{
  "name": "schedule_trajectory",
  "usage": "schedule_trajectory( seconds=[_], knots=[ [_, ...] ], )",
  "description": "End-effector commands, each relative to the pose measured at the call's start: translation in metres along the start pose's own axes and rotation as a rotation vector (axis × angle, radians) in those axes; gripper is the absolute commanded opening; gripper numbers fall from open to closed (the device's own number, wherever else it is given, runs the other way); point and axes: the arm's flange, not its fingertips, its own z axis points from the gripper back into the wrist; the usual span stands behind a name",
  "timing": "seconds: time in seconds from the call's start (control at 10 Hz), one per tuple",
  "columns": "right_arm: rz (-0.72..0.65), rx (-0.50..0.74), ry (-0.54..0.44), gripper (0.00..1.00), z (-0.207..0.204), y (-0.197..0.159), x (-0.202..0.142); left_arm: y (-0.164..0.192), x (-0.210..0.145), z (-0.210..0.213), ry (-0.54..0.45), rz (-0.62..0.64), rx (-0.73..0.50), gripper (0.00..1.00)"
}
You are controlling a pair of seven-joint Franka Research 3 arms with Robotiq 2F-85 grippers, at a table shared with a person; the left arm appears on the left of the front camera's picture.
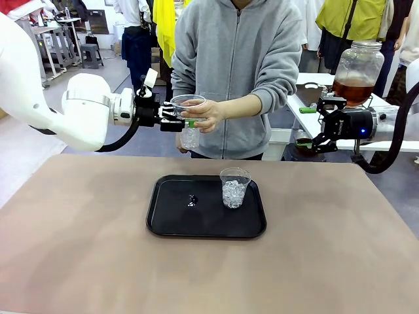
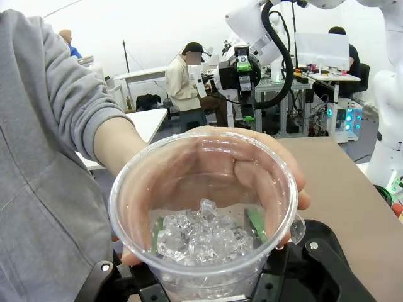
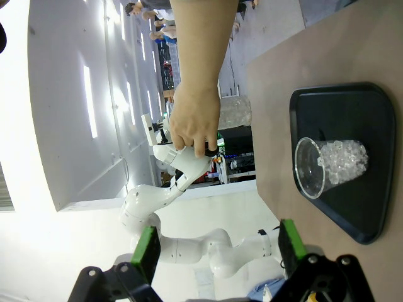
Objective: Pour the drink into the iced cup.
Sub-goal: Open the gripper to release the iced cup you were holding.
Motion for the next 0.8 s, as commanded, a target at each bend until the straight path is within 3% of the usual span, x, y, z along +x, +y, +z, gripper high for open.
schedule_trajectory(
  seconds=[0.0, 0.3, 0.5, 0.7],
  knots=[
    [0.004, 0.0, -0.001, 1.0, 0.0, 0.001, 0.0, -0.002, 0.003, 0.001, -0.005, -0.014, 0.003, 0.62],
    [0.004, 0.0, -0.001, 1.0, 0.0, 0.001, 0.0, 0.0, 0.0, 0.0, 0.0, -0.001, 0.0, 0.62],
    [0.004, 0.0, -0.001, 1.0, 0.0, 0.001, 0.0, 0.0, 0.0, 0.005, -0.002, 0.001, -0.001, 1.0],
    [0.004, 0.0, -0.001, 1.0, 0.0, 0.001, 0.0, -0.004, -0.001, 0.015, 0.004, 0.003, -0.013, 1.0]
  ],
)
